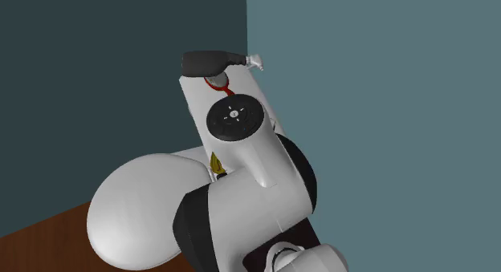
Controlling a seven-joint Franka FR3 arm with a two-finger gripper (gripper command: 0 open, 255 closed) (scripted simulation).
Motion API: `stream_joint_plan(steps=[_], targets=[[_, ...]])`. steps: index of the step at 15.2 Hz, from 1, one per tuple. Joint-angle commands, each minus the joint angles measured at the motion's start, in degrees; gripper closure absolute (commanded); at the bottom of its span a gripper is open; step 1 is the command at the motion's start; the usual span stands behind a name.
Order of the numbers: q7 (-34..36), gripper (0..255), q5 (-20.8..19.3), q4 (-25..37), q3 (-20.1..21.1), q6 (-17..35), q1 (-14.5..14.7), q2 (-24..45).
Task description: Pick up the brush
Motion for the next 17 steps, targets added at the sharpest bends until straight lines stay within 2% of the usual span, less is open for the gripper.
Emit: stream_joint_plan(steps=[1, 9, 17], targets=[[0.00, 0, 0.00, 0.00, 0.00, 0.00, 0.00, 0.00], [-10.29, 0, -3.58, 12.30, -4.16, 5.52, 1.11, 16.99], [-20.21, 0, -4.28, 29.35, -6.63, 7.12, 1.98, 34.57]])
